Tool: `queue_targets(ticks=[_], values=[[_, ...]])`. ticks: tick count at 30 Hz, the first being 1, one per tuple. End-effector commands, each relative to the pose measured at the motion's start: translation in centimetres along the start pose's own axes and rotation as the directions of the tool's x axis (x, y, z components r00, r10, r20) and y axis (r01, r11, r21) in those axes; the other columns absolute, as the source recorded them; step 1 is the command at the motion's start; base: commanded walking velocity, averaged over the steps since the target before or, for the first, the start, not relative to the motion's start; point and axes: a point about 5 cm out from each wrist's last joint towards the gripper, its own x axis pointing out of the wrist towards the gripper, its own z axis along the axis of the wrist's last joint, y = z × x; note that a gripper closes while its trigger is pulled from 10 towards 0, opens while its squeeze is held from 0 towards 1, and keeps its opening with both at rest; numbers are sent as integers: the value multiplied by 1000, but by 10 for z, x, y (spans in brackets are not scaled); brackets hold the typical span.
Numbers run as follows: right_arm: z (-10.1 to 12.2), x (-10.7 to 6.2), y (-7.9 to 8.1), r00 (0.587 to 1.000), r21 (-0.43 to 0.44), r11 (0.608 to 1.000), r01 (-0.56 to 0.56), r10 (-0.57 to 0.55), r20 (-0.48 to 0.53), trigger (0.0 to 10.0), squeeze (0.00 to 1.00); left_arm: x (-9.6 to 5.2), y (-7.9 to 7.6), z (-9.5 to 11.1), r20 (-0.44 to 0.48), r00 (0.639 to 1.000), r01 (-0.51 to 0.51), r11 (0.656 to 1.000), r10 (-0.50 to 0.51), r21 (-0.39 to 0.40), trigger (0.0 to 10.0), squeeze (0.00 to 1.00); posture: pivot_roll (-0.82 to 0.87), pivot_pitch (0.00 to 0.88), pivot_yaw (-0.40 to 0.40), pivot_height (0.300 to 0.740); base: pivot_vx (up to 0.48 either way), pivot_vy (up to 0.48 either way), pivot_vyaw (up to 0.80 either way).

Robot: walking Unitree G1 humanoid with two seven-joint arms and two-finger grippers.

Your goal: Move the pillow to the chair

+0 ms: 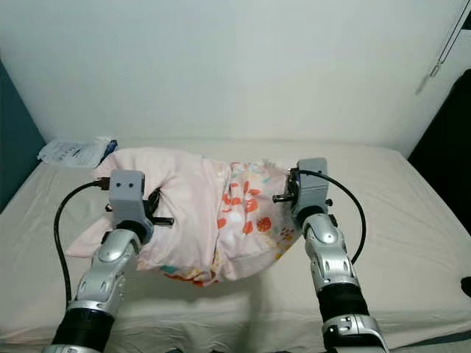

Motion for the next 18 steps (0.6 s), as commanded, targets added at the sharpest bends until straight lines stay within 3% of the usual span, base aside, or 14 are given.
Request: queue_targets(ticks=[1,18], values=[[7,2,4,999,-23,1000,-12,13,36,10000,0,3,-14,9,40,998,42,999,-42,2,10000,0,-66,0,-86,740,0,0,-800],[9,6,2,1000,-46,999,9,-8,22,10000,0,3,-24,7,40,997,68,998,-68,-7,10000,0,-83,0,-77,740,0,0,-800]])
